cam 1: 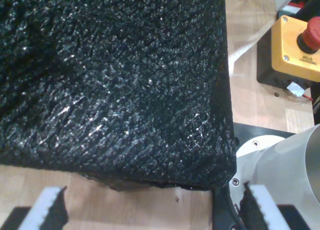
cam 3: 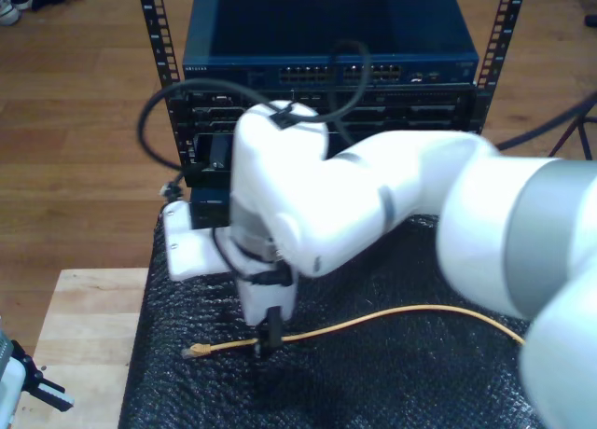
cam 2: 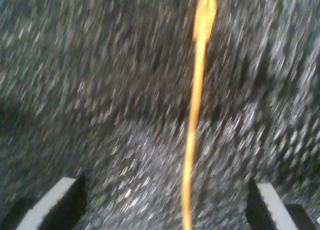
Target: Grab the cable and plug it in
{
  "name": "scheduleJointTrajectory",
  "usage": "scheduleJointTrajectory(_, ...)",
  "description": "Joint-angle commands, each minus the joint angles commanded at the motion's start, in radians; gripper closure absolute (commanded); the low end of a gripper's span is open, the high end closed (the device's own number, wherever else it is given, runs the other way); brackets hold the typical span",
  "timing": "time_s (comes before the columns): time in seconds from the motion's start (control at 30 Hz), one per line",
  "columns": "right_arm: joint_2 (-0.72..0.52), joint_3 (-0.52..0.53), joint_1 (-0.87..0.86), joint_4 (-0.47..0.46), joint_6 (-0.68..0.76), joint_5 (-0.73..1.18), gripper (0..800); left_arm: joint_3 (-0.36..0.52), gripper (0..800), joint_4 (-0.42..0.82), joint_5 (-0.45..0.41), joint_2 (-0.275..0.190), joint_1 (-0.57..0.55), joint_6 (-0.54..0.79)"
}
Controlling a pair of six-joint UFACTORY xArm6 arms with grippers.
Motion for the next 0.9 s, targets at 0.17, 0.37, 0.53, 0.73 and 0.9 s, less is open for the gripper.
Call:
scheduleJointTrajectory(0.17, 0.086, -0.058, 0.035, -0.031, 0.094, -0.002, 23, 0.0, 0, 0.0, 0.002, -0.002, 0.002, 0.0)
scheduleJointTrajectory(0.37, 0.153, -0.098, 0.037, -0.031, 0.129, -0.008, 29, 0.0, 0, 0.0, 0.002, -0.002, 0.002, 0.0)
scheduleJointTrajectory(0.53, 0.186, -0.1, 0.06, -0.032, 0.129, -0.046, 84, 0.0, 0, 0.0, 0.002, -0.002, 0.002, 0.0)
scheduleJointTrajectory(0.73, 0.218, -0.11, 0.084, -0.032, 0.129, -0.057, 139, 0.0, 0, 0.0, 0.002, -0.002, 0.002, 0.002)
scheduleJointTrajectory(0.9, 0.227, -0.11, 0.092, -0.043, 0.129, -0.057, 185, 0.0, 0, 0.0, 0.003, -0.002, 0.002, 0.002)
